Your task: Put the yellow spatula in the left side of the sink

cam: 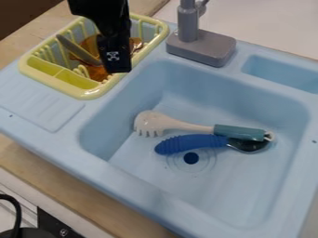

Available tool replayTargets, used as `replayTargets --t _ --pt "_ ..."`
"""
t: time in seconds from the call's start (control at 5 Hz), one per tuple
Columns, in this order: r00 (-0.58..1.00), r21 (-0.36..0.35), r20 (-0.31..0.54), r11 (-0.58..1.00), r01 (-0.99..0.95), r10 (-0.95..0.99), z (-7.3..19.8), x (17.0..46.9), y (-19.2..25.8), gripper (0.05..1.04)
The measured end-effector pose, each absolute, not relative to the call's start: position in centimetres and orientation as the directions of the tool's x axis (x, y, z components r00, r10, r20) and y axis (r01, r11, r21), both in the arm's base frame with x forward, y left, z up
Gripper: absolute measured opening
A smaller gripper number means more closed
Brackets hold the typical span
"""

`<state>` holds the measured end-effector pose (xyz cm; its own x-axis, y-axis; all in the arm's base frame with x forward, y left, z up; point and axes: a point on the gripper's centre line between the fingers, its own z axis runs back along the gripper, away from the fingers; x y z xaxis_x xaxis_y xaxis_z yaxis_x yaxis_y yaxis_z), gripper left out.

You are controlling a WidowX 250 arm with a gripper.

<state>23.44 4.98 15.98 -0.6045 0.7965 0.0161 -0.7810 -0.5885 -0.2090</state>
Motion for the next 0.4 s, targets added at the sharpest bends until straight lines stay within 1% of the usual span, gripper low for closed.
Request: replayTargets --t 0.2,0.4 --pt "-0.613 -0.207 0.038 -0.594 -0.777 0.789 16.4 21.8 5.5 0.999" --pt "-0.63 -0.175 0.042 -0.615 -0.769 0.775 15.9 19.3 7.6 0.999"
